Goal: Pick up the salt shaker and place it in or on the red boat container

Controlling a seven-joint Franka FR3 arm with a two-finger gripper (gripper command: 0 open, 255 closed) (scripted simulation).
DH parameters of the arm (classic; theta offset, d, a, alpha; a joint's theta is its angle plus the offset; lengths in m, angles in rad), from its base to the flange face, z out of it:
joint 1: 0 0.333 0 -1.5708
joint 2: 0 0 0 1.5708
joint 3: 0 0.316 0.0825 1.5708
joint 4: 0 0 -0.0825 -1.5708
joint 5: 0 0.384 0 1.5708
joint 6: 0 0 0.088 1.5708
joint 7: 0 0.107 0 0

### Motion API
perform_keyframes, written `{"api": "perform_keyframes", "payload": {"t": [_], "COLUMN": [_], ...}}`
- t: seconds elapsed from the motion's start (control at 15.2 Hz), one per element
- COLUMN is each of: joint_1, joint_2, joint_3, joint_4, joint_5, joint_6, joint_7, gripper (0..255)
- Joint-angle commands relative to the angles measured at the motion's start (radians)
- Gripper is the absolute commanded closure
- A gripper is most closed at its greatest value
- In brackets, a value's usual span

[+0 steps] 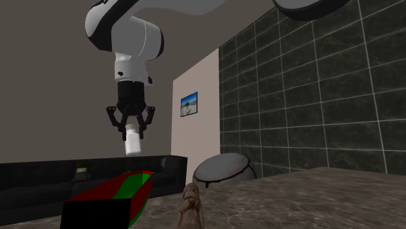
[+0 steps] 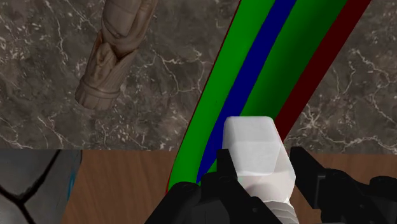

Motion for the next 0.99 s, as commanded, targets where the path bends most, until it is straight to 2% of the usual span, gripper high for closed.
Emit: {"api": "perform_keyframes", "payload": {"t": [0.0, 0.73, 0.92], "joint_1": [-0.005, -0.027, -0.027], "joint_2": [0.001, -0.004, -0.004], "joint_3": [-0.001, -0.004, -0.004], "joint_4": [-0.025, -0.181, -0.181], "joint_5": [-0.001, -0.008, -0.008], "joint_6": [0.026, 0.173, 0.173], "joint_7": [0.002, 0.03, 0.03], "gripper": [255, 255, 255]}}
